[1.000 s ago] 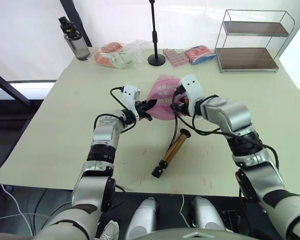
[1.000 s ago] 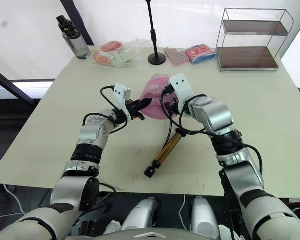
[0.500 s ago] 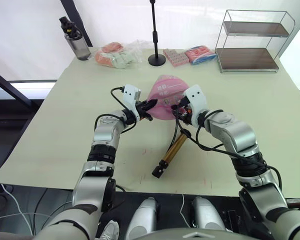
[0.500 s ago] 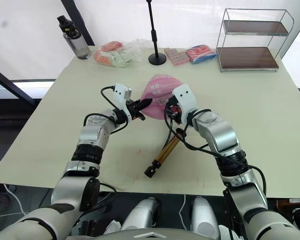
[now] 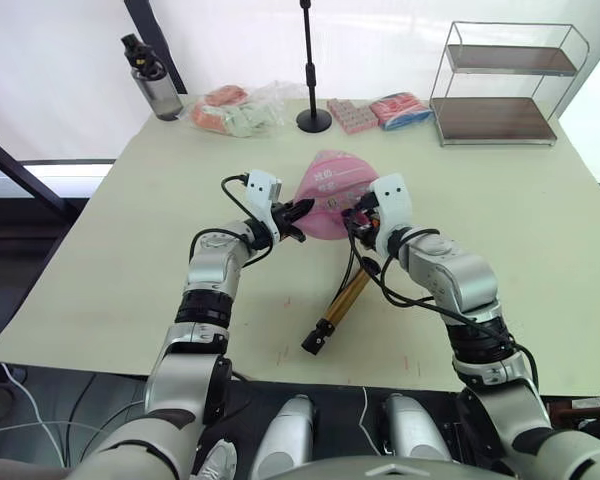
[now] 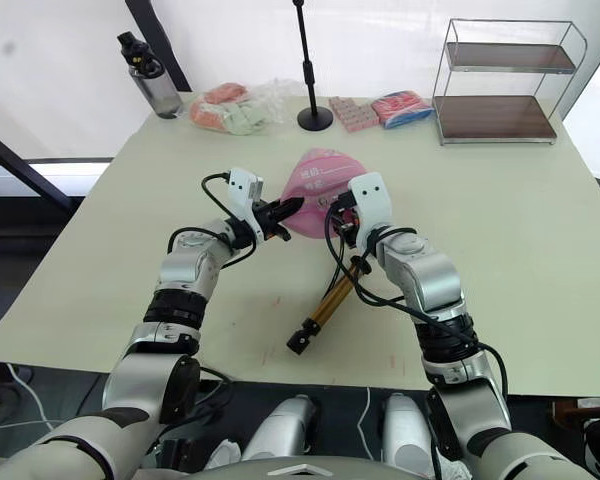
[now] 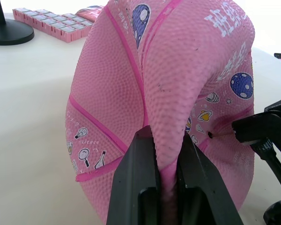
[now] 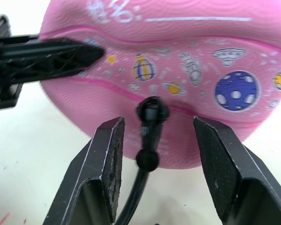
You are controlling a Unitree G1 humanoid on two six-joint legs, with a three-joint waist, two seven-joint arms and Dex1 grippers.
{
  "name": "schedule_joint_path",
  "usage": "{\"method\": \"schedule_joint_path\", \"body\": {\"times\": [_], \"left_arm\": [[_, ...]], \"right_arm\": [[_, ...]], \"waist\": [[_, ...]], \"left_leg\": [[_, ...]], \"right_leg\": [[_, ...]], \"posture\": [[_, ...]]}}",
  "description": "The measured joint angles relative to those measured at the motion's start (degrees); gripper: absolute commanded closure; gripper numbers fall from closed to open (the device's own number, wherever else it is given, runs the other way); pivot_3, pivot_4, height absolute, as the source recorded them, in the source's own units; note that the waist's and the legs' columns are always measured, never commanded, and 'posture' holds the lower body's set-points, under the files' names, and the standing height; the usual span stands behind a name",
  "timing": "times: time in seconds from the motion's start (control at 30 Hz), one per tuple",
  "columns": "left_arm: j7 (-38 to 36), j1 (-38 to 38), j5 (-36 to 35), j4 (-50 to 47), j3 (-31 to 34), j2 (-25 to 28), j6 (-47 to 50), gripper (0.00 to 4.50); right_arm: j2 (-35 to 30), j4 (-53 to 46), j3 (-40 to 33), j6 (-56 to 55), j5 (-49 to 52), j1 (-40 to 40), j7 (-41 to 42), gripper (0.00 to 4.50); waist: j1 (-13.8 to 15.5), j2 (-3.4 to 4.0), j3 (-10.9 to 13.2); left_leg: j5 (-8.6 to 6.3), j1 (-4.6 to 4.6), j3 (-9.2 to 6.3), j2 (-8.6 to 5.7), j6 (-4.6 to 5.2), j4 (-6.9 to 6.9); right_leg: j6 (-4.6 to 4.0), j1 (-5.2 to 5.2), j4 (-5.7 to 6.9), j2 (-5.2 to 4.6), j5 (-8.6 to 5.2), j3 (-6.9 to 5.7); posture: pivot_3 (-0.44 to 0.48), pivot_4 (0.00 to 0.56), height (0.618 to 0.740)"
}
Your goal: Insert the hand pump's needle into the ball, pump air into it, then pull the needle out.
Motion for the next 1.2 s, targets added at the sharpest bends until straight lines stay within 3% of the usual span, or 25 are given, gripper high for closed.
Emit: {"method": "schedule_joint_path", "body": {"times": [0.57,1.2], "left_arm": [[0.04,0.47,0.00,-0.38,-0.03,0.05,-0.02,4.50],[0.04,0.52,0.00,-0.29,-0.03,0.05,-0.24,4.50]], "right_arm": [[3.01,8.40,-3.11,0.73,1.56,-4.94,-0.74,2.08],[3.07,9.63,-3.14,0.73,1.57,-5.68,-0.60,2.08]], "waist": [[0.00,0.00,0.00],[0.03,0.00,0.00]], "left_leg": [[-0.07,0.17,0.26,-0.01,0.13,0.02],[-0.08,0.18,0.49,-0.02,0.14,0.02]], "right_leg": [[0.00,-0.05,0.19,-0.01,0.00,0.34],[0.02,-0.11,0.18,-0.04,0.00,0.53]], "posture": [[0.000,0.150,0.740],[0.000,0.150,0.740]]}}
